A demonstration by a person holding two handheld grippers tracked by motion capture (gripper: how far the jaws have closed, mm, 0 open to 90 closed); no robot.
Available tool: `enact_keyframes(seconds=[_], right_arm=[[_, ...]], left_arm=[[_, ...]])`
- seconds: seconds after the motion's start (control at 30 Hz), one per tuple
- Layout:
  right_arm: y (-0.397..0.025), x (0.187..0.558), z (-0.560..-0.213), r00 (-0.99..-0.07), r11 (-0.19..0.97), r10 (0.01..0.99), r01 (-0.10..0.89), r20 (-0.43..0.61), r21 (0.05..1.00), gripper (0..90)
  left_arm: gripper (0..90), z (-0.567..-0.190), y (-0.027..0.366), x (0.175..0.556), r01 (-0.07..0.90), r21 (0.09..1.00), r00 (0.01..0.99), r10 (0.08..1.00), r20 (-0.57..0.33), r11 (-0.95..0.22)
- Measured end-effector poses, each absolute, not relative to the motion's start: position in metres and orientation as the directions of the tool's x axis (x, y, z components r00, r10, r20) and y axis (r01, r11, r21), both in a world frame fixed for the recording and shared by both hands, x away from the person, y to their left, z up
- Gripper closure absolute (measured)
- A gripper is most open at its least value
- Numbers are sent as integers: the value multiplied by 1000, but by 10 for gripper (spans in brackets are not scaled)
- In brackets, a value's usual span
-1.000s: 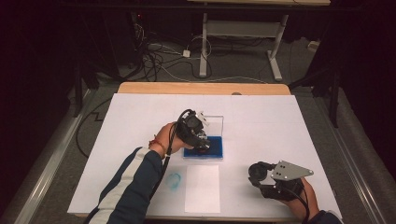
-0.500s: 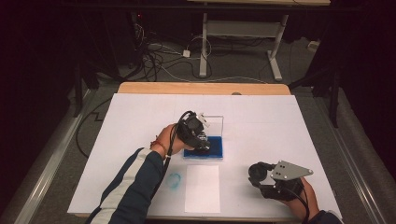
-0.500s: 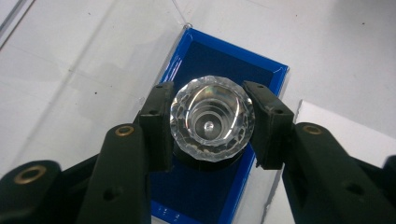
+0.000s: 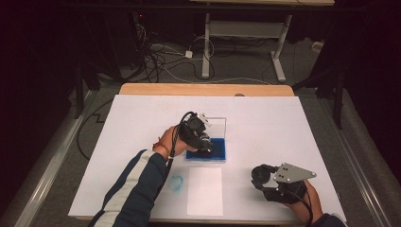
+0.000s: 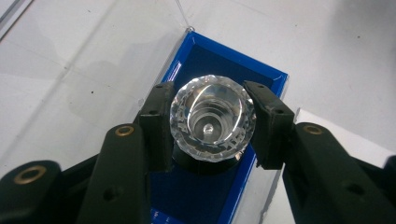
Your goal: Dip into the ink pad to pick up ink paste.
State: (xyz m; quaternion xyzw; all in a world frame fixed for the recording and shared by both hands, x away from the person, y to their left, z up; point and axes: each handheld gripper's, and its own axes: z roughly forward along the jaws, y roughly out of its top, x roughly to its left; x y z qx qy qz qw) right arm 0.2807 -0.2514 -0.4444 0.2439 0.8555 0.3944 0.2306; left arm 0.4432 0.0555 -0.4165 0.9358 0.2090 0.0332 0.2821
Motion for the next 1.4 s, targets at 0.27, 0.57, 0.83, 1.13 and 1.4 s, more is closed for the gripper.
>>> enact_keyframes(seconds=[0.27,0.57,0.83,1.13,1.4], right_arm=[[-252,281,-445,-772,567,603,239,-200,788,379],[-252,280,-445,-773,568,602,238,-201,788,379],[-252,280,-445,-772,572,601,237,-205,785,379],[-252,280,-445,-770,573,603,238,-208,784,379],[-254,281,-444,-765,565,610,239,-205,790,379]], left_arm=[[544,-417,56,444,374,544,910,411,-58,-751],[545,-416,55,442,364,536,913,407,-40,-762],[544,-415,53,440,351,523,916,401,-21,-776],[545,-414,51,437,336,516,917,398,10,-788],[545,-384,60,432,314,566,912,407,42,-762]])
